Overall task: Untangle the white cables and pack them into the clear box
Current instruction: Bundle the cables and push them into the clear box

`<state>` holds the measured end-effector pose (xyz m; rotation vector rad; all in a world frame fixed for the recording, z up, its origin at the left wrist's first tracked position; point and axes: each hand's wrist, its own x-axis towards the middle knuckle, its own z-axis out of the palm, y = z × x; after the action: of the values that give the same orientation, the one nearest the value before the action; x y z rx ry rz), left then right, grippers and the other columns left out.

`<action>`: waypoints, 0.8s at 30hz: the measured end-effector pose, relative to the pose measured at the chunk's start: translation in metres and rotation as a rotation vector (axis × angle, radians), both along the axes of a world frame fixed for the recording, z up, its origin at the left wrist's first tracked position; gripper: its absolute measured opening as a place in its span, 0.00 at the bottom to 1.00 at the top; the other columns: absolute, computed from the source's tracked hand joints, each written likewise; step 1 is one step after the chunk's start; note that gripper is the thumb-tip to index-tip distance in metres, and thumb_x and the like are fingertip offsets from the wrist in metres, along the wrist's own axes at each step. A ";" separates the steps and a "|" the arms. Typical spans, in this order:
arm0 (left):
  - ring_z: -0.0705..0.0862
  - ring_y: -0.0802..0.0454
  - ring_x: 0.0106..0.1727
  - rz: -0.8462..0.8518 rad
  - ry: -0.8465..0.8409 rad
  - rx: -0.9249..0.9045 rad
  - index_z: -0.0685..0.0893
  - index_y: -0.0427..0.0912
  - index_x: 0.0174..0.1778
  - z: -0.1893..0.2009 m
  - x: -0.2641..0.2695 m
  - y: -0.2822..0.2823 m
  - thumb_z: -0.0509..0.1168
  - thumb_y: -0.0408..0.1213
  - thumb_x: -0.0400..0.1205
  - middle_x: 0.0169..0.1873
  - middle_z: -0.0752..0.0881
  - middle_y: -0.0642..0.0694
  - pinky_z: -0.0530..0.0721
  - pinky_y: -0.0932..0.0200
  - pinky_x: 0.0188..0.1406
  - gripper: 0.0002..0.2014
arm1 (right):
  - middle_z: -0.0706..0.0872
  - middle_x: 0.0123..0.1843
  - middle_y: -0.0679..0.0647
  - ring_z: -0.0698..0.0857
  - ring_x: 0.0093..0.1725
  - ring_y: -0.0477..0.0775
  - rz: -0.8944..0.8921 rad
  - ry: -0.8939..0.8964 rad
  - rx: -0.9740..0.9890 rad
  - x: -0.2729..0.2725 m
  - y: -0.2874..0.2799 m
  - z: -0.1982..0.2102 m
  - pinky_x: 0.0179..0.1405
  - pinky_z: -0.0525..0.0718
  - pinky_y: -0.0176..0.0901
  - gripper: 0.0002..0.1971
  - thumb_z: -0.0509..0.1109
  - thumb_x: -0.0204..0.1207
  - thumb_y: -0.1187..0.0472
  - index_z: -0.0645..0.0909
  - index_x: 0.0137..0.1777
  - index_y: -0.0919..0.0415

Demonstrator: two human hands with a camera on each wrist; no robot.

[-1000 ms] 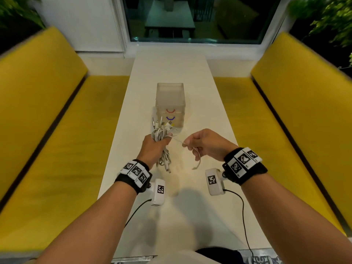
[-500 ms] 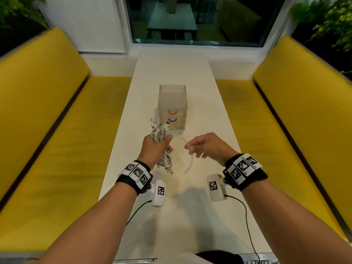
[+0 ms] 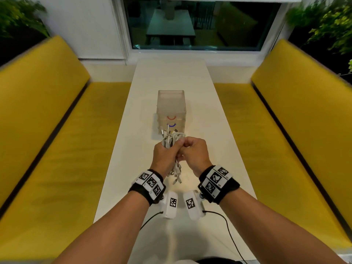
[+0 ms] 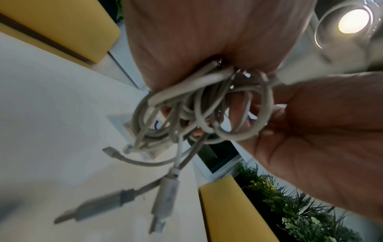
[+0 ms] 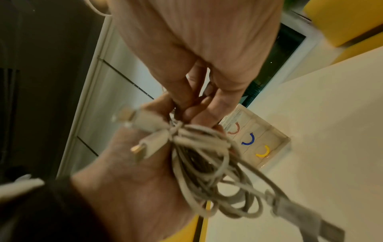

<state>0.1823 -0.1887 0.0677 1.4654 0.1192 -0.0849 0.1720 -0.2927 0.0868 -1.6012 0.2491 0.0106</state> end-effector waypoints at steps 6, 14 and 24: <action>0.90 0.48 0.36 0.087 0.014 0.048 0.91 0.37 0.43 -0.005 0.006 -0.005 0.74 0.42 0.82 0.35 0.92 0.40 0.91 0.50 0.38 0.10 | 0.90 0.39 0.69 0.84 0.34 0.56 -0.003 -0.039 0.049 -0.005 -0.003 -0.006 0.37 0.87 0.47 0.14 0.65 0.73 0.80 0.91 0.46 0.68; 0.93 0.39 0.42 0.000 0.012 -0.017 0.91 0.40 0.46 -0.007 0.000 -0.009 0.73 0.37 0.83 0.39 0.93 0.38 0.92 0.45 0.45 0.04 | 0.90 0.48 0.65 0.89 0.41 0.55 -0.137 -0.126 0.099 -0.025 0.000 -0.029 0.41 0.88 0.48 0.13 0.71 0.72 0.72 0.87 0.56 0.64; 0.91 0.38 0.45 -0.049 0.169 -0.250 0.87 0.32 0.58 -0.001 0.003 -0.005 0.71 0.40 0.85 0.45 0.91 0.36 0.91 0.41 0.51 0.14 | 0.83 0.64 0.57 0.86 0.61 0.54 0.110 -0.018 0.081 -0.022 -0.007 -0.040 0.51 0.88 0.37 0.23 0.70 0.83 0.61 0.66 0.74 0.55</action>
<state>0.1851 -0.1937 0.0672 1.2103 0.2026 -0.2553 0.1496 -0.2995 0.0469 -1.5322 0.1449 0.0902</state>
